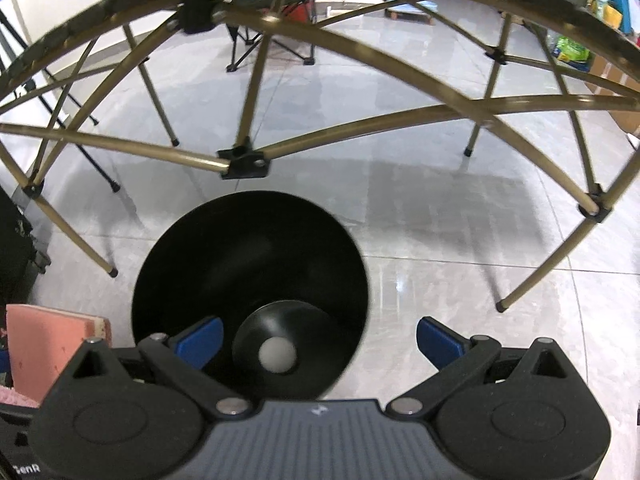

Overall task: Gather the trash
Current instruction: 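Move the left gripper over the bin and release the pink sponge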

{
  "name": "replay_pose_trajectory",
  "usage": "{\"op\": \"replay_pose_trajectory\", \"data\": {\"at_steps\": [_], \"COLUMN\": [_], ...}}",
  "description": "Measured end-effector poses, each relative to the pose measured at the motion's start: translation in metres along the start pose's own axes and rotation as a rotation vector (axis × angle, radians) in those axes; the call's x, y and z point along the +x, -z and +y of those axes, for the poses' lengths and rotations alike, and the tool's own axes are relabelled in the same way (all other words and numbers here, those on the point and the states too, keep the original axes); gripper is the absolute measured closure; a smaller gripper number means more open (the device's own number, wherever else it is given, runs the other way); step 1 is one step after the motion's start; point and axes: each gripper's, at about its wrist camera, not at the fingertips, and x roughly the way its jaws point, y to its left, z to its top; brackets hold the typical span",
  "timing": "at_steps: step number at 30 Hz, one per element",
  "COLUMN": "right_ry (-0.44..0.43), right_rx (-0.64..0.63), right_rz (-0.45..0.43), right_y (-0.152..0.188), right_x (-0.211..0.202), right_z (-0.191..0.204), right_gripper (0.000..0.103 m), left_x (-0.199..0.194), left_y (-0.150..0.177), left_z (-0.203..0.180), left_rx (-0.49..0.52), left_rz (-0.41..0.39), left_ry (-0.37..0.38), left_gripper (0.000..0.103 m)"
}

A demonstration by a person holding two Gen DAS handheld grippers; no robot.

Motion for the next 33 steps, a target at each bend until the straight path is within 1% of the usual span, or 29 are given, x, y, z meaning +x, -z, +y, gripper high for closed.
{"op": "replay_pose_trajectory", "data": {"at_steps": [10, 23, 33], "right_ry": [0.025, 0.080, 0.096], "right_rx": [0.075, 0.203, 0.250], "right_rz": [-0.050, -0.052, -0.041], "right_y": [0.015, 0.038, 0.045], "right_x": [-0.019, -0.024, -0.021], "right_z": [-0.050, -0.116, -0.139], "right_gripper": [0.000, 0.000, 0.000], "left_x": [-0.003, 0.006, 0.024], "left_y": [-0.007, -0.030, -0.052], "left_z": [-0.031, -0.070, -0.089], "left_rx": [0.045, 0.085, 0.082], "left_rz": [-0.012, -0.012, 0.020], "left_ry": [0.018, 0.036, 0.060], "left_gripper": [0.003, 0.003, 0.003]}}
